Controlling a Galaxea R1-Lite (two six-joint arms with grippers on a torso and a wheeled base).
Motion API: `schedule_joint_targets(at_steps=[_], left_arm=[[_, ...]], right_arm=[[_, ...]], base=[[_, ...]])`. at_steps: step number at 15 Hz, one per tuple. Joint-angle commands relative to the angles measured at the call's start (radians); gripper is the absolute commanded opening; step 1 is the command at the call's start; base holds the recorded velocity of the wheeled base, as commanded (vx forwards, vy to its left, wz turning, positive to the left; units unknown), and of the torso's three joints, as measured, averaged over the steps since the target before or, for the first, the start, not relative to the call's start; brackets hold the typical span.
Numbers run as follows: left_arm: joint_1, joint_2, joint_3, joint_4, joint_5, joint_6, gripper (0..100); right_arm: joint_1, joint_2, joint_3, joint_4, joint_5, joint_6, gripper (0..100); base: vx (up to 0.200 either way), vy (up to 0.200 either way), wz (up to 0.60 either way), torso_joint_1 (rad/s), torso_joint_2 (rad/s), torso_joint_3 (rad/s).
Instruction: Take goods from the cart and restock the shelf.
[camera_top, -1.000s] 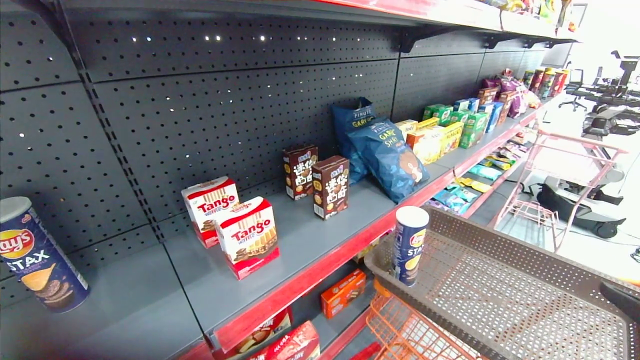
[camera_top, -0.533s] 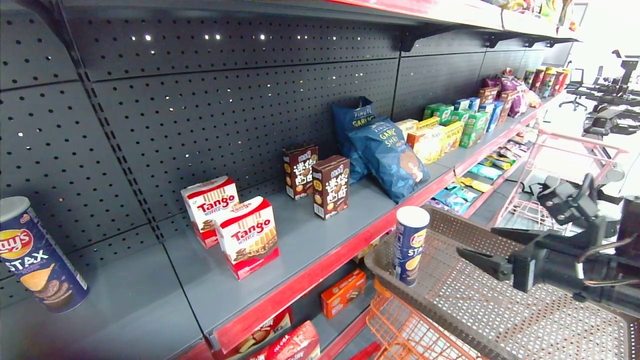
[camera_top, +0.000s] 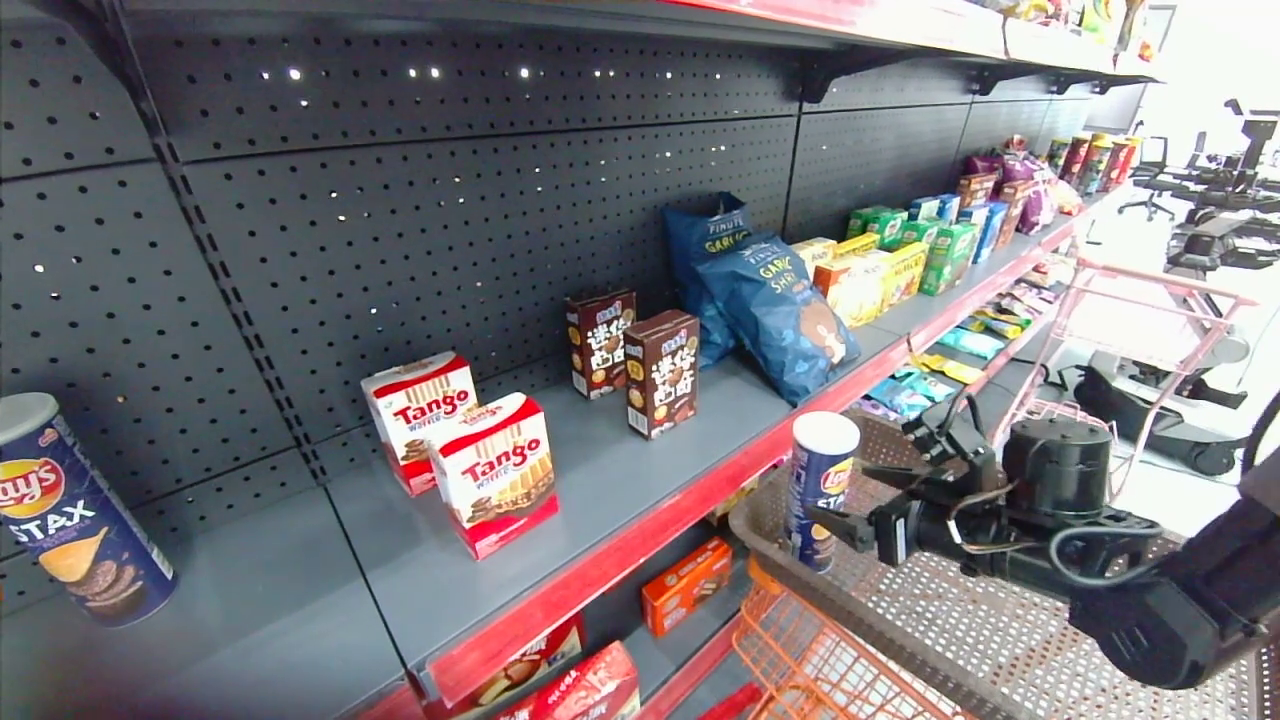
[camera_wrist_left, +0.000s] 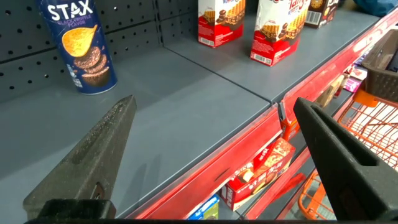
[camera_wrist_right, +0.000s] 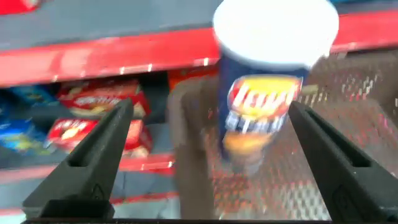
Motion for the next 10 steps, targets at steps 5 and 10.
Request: schedule_joint_targets(at_steps=[5,10], left_arm=[[0.0,0.0,0.0,0.0,0.0,0.0,100],[0.0,0.0,0.0,0.0,0.0,0.0,100]], right_arm=[[-0.023,0.273,-0.276,-0.015,-0.006,0.0,100],[-0.014,0.339,-0.311,-0.038,-0.006,-0.003,100]], base=[[0.0,0.0,0.0,0.0,0.0,0.0],[0.0,0.0,0.0,0.0,0.0,0.0]])
